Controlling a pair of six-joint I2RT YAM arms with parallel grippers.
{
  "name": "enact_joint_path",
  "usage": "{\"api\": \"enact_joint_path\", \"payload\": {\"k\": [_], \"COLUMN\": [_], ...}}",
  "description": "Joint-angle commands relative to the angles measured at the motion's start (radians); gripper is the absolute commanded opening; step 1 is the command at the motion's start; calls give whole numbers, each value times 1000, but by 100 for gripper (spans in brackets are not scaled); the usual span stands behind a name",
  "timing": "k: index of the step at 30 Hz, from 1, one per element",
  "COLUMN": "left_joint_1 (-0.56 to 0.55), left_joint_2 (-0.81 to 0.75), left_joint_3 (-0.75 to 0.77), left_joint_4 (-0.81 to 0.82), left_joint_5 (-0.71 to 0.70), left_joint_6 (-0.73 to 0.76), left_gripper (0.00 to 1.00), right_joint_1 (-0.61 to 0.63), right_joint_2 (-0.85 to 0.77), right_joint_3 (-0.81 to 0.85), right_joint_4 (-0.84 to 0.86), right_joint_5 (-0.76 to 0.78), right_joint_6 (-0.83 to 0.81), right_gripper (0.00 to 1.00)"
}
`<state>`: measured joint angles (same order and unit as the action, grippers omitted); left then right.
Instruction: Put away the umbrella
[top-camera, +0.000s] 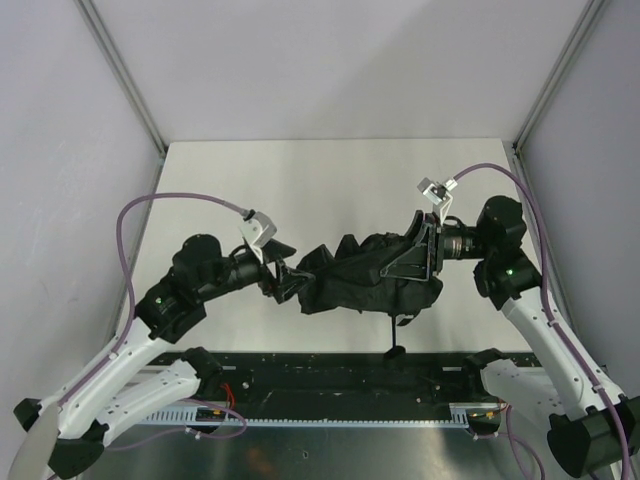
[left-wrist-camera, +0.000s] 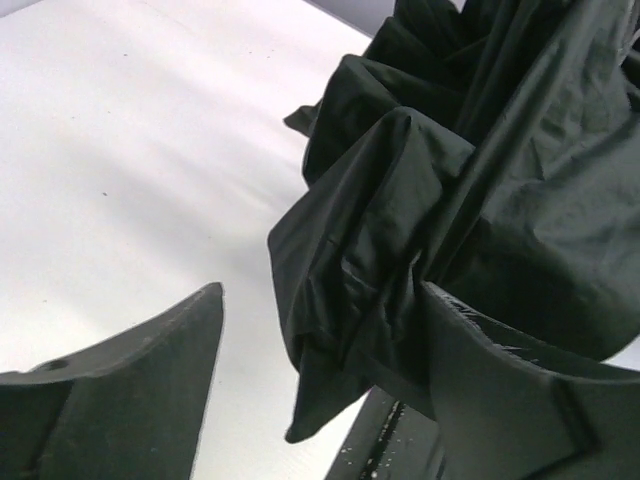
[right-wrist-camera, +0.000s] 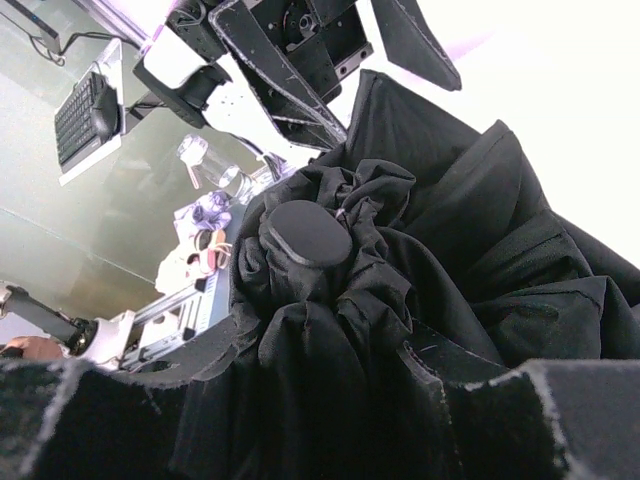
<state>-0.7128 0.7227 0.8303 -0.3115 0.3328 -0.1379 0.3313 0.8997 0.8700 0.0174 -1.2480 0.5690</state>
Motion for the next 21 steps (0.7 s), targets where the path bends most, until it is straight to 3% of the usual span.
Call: {"api": "enact_joint_path", "payload": {"k": [1, 5, 9, 12, 15, 17, 19, 21], "left_joint_1": [7, 7, 7, 7, 8, 8, 9, 11], "left_joint_2": [3, 55, 90, 149, 181, 151, 87, 7], "left_joint_3": [-3, 18, 51, 88, 104, 89, 63, 33], "left_joint_4": [-10, -32, -41, -37, -35, -34, -35, -35], "left_joint_5": [40, -146, -403, -366, -323, -415, -542, -677], "left_joint_6": [-33, -44, -17, -13, -27, -38, -48, -61], "left_gripper": [75, 38, 30, 27, 33, 48, 66, 78], "right_joint_1": [2, 20, 24, 23, -10, -32, -39, -42], "right_joint_2": [-8, -27, -62, -64, -37, -3, 48, 108], "right_joint_3": [46, 47, 46, 47, 56, 107, 196, 279], "right_joint_4": [149, 97, -59, -76, -66, -163, -330, -454], "right_joint_5": [-46, -65, -69, -50, 5, 106, 327, 625], "right_joint_6": [90, 44, -55, -73, -83, -172, -297, -373], "right_gripper": [0, 0, 0, 0, 0, 0, 0, 0]}}
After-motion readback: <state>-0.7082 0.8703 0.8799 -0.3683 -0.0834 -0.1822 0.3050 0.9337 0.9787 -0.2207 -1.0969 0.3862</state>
